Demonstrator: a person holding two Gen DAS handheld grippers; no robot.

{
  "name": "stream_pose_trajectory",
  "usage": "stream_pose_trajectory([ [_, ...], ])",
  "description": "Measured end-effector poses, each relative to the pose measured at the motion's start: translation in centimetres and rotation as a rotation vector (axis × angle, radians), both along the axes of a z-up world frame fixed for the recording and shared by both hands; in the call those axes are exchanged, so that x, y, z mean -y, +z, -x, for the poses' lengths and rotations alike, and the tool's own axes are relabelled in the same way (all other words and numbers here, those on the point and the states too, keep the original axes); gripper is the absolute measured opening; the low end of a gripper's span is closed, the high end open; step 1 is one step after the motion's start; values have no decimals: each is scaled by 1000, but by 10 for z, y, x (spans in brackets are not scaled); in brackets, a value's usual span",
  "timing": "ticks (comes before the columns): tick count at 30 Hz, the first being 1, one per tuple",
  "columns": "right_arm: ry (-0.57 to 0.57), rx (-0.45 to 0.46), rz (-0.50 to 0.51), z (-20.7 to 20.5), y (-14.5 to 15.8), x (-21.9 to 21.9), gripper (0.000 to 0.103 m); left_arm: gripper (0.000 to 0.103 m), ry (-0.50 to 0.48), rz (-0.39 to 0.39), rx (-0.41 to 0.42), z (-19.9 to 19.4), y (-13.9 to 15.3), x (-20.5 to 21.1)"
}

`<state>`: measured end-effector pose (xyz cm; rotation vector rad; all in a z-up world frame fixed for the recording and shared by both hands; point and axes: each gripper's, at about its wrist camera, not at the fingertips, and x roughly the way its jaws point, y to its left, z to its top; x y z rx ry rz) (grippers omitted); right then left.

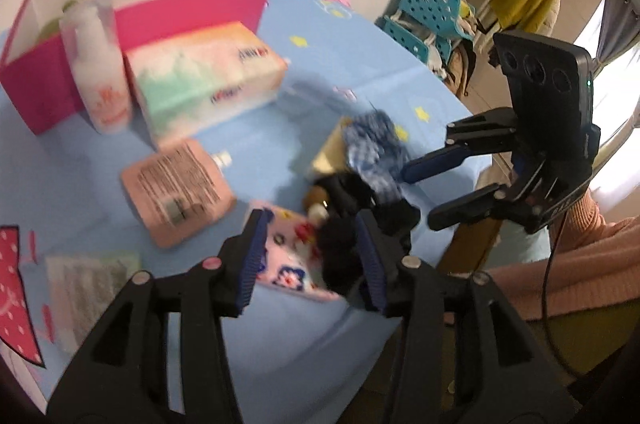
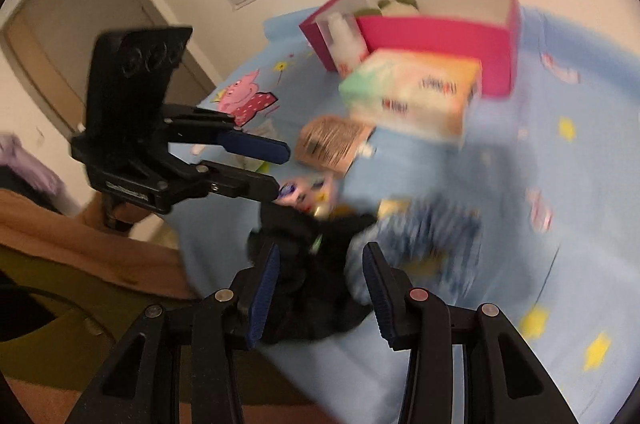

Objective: Organize soft objects
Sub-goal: 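Grasp the black plush toy on the table with the right gripper, then carry the black plush over the pink box and release it inside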

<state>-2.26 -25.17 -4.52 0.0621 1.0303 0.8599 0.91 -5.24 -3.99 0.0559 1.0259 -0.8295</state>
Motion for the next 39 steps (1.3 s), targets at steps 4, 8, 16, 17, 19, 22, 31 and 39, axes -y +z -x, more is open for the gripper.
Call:
stream_pose_trajectory([
  [4, -16, -83, 23, 13, -18, 5, 45, 52, -26, 21, -25, 4, -4, 0],
  [8, -105, -146, -54, 2, -39, 3, 65, 60, -57, 59, -79, 8, -11, 2],
  [16, -133, -139, -147, -5, -47, -15, 25, 58, -59, 65, -127, 10, -25, 9],
  [17, -124, -122, -146, -2, -41, -17, 23, 52, -55, 68, -124, 10, -25, 9],
  [19, -120, -78, -126, 1, -31, -21, 14, 39, -58, 81, -125, 10, -24, 7],
  [22, -131, -26, -126, 3, -14, -20, 13, 32, -52, 112, -100, 10, -16, 2],
  [31, -114, 138, -171, -22, 46, -17, 13, 31, 2, 198, 1, -11, 30, -15],
  [39, -141, 317, -133, -74, 102, -14, 12, 31, 80, 196, 119, -72, 75, -7],
])
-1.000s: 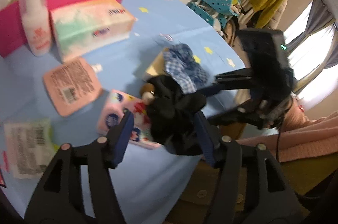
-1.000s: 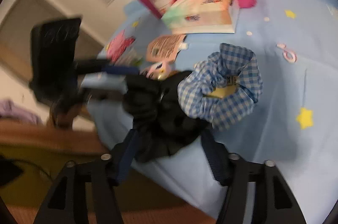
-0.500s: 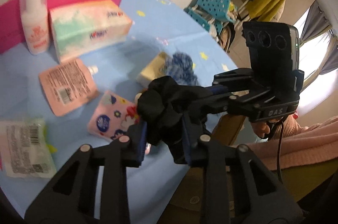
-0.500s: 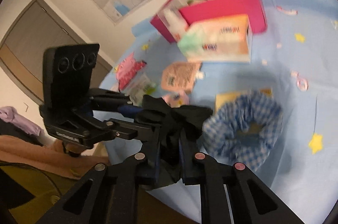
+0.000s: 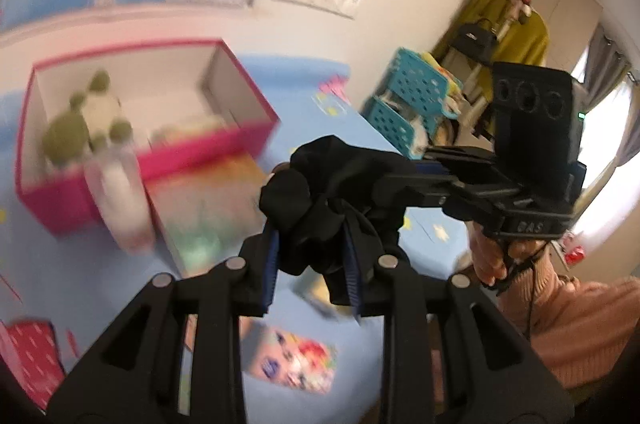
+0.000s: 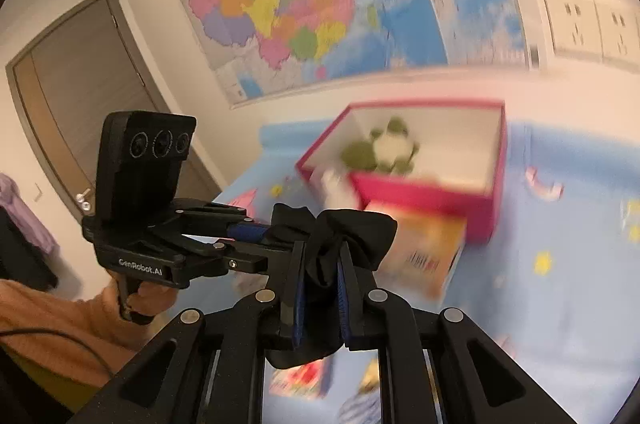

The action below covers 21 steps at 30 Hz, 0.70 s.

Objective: Organize soft objects
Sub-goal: 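Carry the black plush over the pink box and release it inside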

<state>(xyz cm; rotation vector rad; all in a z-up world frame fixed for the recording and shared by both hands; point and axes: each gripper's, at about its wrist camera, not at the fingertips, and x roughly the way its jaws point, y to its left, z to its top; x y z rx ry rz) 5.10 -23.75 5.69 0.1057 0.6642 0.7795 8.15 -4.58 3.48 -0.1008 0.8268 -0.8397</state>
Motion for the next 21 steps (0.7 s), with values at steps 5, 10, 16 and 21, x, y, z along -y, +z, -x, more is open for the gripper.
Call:
stream_pose_trajectory([
  [5, -36, 42, 12, -50, 19, -1, 12, 31, 51, 3, -15, -51, 13, 3],
  [10, -76, 53, 27, -103, 28, -4, 12, 31, 121, -35, -30, -103, 20, 8],
  [16, -102, 40, 80, -156, 22, -16, 12, 31, 181, -76, -92, -156, 9, 9],
  [21, -147, 50, 139, -194, 10, -22, 11, 31, 237, -142, -141, -189, -7, 14],
])
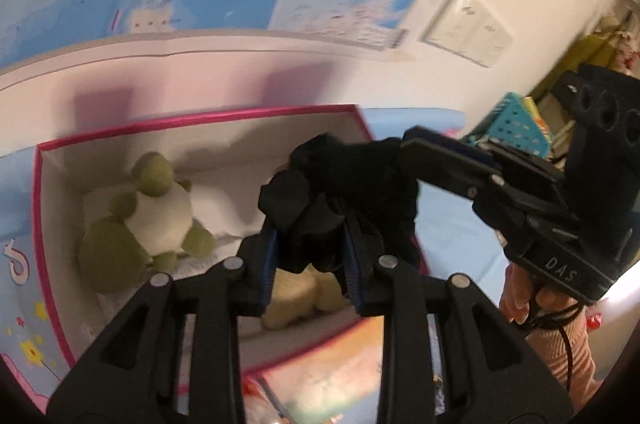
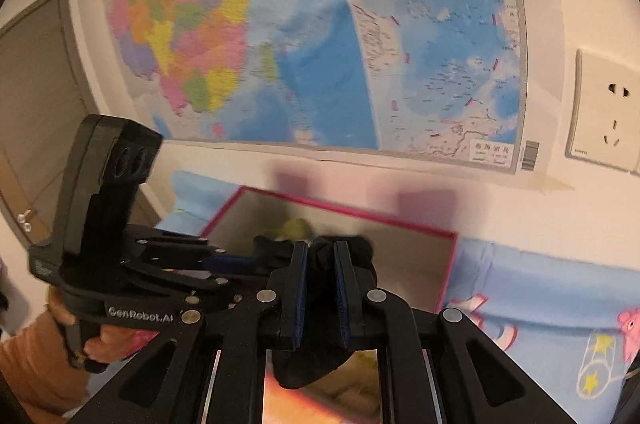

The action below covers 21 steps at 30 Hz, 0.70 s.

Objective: Organize soft objects
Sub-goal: 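Carry the black plush over the pink box and release it inside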

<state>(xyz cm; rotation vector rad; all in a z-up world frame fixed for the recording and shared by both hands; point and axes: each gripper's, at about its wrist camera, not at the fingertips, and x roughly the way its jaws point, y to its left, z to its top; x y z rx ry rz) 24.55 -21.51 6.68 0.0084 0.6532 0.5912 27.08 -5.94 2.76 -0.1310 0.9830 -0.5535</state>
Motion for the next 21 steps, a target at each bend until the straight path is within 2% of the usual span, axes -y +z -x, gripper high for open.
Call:
stream_pose_trajectory([
  [4, -47, 0, 59, -16, -11, -3, 11, 32, 31, -26, -48, -16, -12, -2],
  [6, -69, -9, 71, -18, -17, -3, 11, 39, 32, -35, -68, -22, -16, -2],
  [9, -58, -51, 64, -15, -24, -1, 12, 40, 26, -67, -49, -21, -16, -1],
  [14, -11, -115, 75, -7, -36, -7, 39, 40, 10, -66, -28, -15, -13, -3],
  [16, 0, -126, 84, -2, -40, -8, 43, 40, 15, -64, -23, -12, -12, -5],
  [21, 26, -150, 86, 5, -43, -10, 43, 40, 8, -32, 3, 6, -3, -16],
])
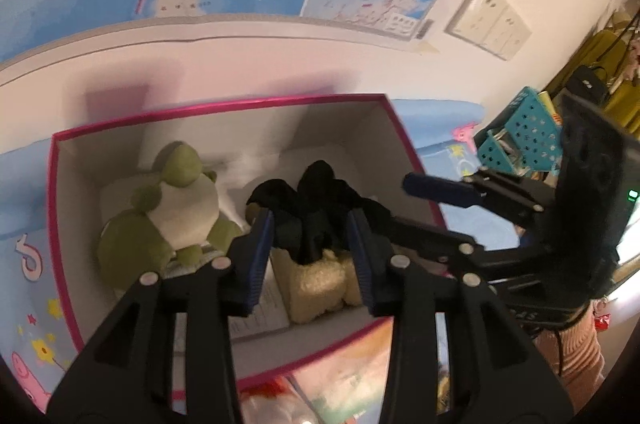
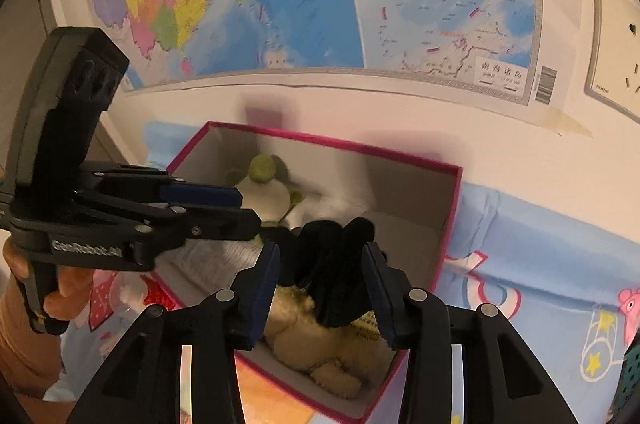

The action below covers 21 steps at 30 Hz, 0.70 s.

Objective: Organize soft objects
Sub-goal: 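Carry the black plush over the pink box and release it inside, then grasp the blue gingham scrunchie with the right gripper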

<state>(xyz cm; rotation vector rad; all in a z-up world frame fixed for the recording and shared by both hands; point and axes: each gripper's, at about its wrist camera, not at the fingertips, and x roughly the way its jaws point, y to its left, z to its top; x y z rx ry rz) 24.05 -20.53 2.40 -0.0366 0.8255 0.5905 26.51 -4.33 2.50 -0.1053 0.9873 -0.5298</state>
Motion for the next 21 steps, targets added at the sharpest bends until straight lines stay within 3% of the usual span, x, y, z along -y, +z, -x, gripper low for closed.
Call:
stream_pose_trajectory([
  [4, 25, -16, -71, 22, 5, 10, 43, 40, -37, 39, 56, 30, 16, -6],
  [7, 56, -8, -111, 50, 10, 21, 45, 49, -85, 48, 124, 63, 27, -9],
  [11, 89, 6, -144, 106, 12, 41, 63, 53, -139, 59, 206, 109, 34, -16],
  [21, 102, -98, 7, 204, -38, 64, 64, 54, -255, 15, 209, 186, -3, 2],
])
